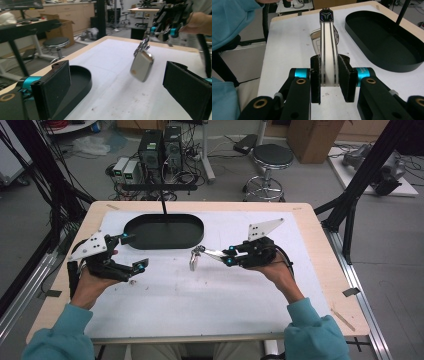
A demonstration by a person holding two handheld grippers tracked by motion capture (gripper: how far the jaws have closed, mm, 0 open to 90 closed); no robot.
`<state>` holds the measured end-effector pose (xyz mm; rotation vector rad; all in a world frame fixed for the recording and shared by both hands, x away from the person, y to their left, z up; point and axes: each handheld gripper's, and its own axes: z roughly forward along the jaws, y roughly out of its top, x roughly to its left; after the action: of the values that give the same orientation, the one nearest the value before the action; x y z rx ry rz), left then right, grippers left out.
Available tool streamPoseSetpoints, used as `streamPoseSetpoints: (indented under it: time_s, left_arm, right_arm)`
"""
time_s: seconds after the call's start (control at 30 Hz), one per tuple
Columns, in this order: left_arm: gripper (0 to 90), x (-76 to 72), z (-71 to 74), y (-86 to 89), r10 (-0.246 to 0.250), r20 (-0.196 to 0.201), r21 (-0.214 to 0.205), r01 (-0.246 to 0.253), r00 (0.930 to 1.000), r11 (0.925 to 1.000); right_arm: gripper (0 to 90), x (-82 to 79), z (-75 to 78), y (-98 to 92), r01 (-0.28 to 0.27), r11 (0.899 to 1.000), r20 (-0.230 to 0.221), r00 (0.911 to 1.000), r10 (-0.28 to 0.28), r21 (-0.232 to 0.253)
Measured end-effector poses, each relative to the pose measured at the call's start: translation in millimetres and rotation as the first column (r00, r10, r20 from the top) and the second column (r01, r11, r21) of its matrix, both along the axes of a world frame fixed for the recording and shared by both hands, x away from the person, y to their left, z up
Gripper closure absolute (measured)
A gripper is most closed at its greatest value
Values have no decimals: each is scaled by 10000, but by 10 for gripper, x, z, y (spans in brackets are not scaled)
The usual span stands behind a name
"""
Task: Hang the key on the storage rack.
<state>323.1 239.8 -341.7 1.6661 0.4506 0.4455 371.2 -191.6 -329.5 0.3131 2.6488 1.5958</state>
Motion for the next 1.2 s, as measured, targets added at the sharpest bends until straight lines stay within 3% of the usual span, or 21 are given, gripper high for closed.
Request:
streamPoseSetpoints:
  time_s: [0.37,0.57,0.7,0.93,1.2]
  left_arm:
    - [83,170,224,-250,-1114,-243,332,1122,9935,9931]
    - [85,235,315,-436,-1714,-451,591,1739,9842,9830]
    - [87,250,373,-551,-2046,-554,765,2084,9773,9750]
    - [139,268,436,-715,-2782,-534,1233,2828,9590,9512]
    - [168,303,443,-862,-3266,-958,1477,3379,9403,9295]
  right_arm:
    - [746,-10,25,16,-261,9994,-78,9996,263,239]
    - [746,-38,90,61,-521,9984,112,9986,518,233]
    - [746,-38,130,97,-737,9966,298,9969,727,359]
    - [746,-57,171,147,-867,9958,416,9955,855,296]
    - [746,-68,182,178,-999,9948,397,9943,989,218]
